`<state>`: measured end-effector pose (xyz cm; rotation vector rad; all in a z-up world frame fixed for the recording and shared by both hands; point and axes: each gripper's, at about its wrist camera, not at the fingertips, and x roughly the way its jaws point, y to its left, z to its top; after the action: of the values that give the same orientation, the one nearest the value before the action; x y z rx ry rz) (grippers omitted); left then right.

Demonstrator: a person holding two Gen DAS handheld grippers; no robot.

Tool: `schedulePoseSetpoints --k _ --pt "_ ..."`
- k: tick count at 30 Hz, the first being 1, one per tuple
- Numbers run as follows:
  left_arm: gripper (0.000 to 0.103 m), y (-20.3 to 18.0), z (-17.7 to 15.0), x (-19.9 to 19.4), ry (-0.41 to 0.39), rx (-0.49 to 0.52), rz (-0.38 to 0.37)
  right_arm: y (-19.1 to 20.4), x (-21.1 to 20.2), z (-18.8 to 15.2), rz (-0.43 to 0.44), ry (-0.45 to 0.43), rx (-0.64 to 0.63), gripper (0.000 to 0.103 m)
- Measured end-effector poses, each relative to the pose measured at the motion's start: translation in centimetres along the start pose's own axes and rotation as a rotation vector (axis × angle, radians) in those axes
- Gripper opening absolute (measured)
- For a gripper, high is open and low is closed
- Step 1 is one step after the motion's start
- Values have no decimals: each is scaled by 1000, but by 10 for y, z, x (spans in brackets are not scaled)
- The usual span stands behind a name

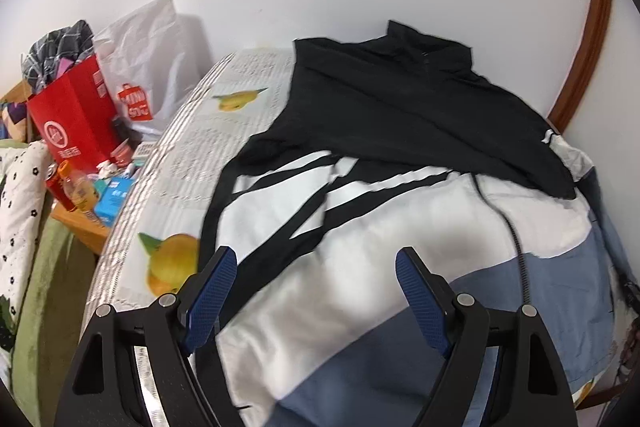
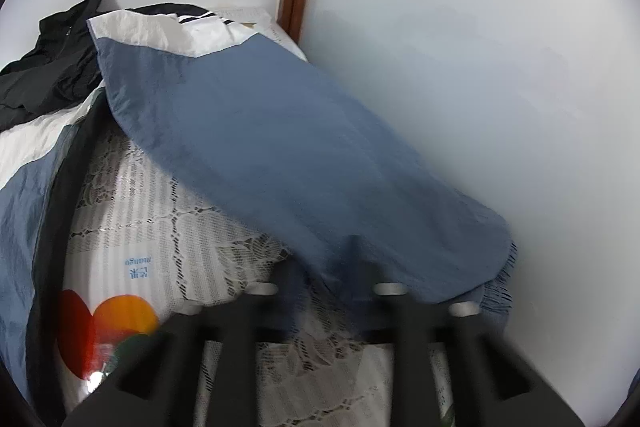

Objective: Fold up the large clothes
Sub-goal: 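Move the right gripper to the blue sleeve cuff and grasp it, then fold the blue sleeve across the jacket body with the right gripper, then release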

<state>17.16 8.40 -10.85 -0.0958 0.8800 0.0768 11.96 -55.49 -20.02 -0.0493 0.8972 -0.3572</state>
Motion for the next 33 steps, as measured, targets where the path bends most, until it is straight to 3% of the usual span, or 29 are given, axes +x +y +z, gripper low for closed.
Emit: schedulePoseSetpoints --k 4,9,15,21,26,30,33 --pt "80 18 -5 8 35 -26 27 1 -13 9 -37 -35 11 2" --pt "80 34 -9 14 42 -26 62 6 -61 41 -67 -152 39 2" --pt "80 50 -8 20 34 -32 68 44 -106 102 6 -292 22 1" --pt "80 67 -4 33 49 -70 79 148 -153 158 149 -421 -87 1" --pt "80 81 -4 41 59 -100 36 251 -174 180 273 -493 -221 1" --pt "80 86 -4 47 65 -100 38 332 -176 177 388 -507 -334 1" --pt "80 89 -4 51 75 -116 28 387 -166 172 462 -465 -399 1"
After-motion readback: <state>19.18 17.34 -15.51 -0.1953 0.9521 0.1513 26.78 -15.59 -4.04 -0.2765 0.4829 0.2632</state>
